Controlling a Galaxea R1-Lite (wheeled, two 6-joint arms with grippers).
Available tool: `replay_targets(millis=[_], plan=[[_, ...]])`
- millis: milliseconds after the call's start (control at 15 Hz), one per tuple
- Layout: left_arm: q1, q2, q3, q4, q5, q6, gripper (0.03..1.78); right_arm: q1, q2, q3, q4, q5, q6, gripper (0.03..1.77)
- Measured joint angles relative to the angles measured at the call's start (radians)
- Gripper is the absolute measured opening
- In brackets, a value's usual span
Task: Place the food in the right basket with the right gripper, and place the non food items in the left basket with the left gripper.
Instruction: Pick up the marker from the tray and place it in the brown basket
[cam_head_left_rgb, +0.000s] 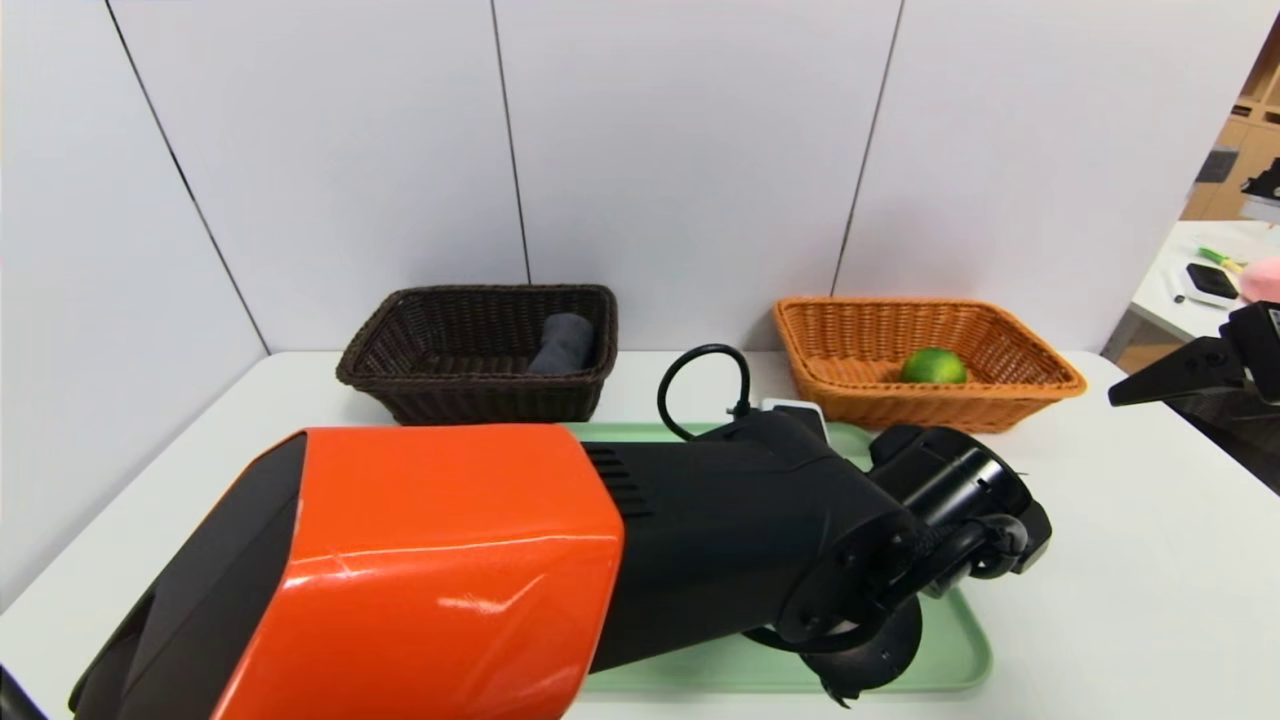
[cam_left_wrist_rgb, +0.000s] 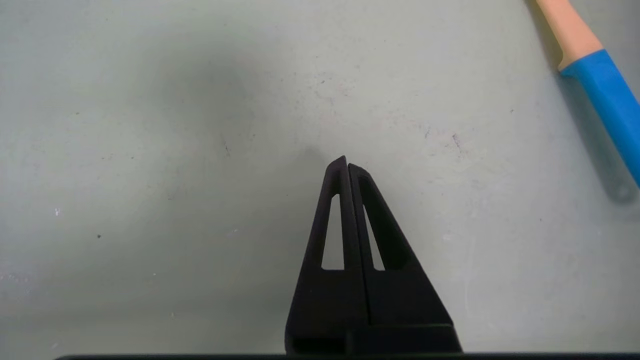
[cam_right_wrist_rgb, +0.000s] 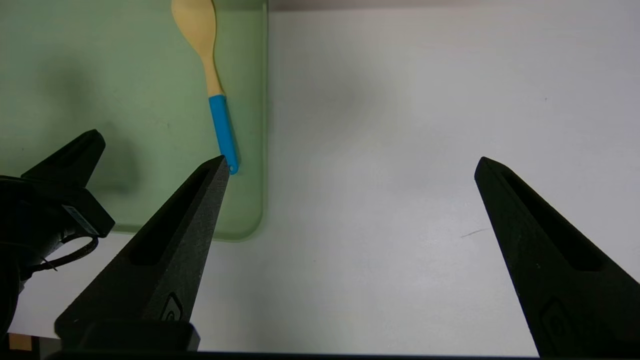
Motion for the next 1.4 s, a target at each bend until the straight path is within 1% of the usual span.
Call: replay_targets(millis=[200,467,600,733,867,1000,1200,1333,1400], plan=[[-0.004,-0.007,0.000,0.003,0.000,0.004,0.04,0.000,0.002,0.002,-0.001,0.000,0.000,1.70],[-0.010,-0.019,0.000,0.020,0.000,0.041,0.04,0.000,0.010,0.002,-0.001,0.002,0.000,1.70],[-0.021,-0.032,0.000,0.050,-0.001,0.046,0.39,0.000,0.013,0.002,-0.002,0.004,0.000,1.70],[-0.025,-0.054,0.000,0.050,-0.001,0.068,0.69,0.000,0.016,0.001,-0.002,0.014,0.000,1.70],[-0.024,-0.081,0.001,0.054,0.003,0.115,0.93,-0.001,0.018,0.002,-0.002,0.017,0.000,1.70],[-0.021,-0.105,0.004,0.053,0.025,0.162,1.10,-0.003,0.019,0.002,-0.003,0.018,0.001,1.70],[-0.013,-0.134,0.030,0.068,0.034,0.159,1.30,-0.014,0.019,0.001,-0.010,0.037,0.000,1.70],[-0.002,-0.170,0.055,0.119,0.026,0.155,1.39,-0.018,0.019,0.003,-0.026,0.039,0.001,1.70],[0.006,-0.190,0.064,0.158,0.006,0.147,1.42,-0.018,0.019,0.003,-0.029,0.039,0.002,1.70]])
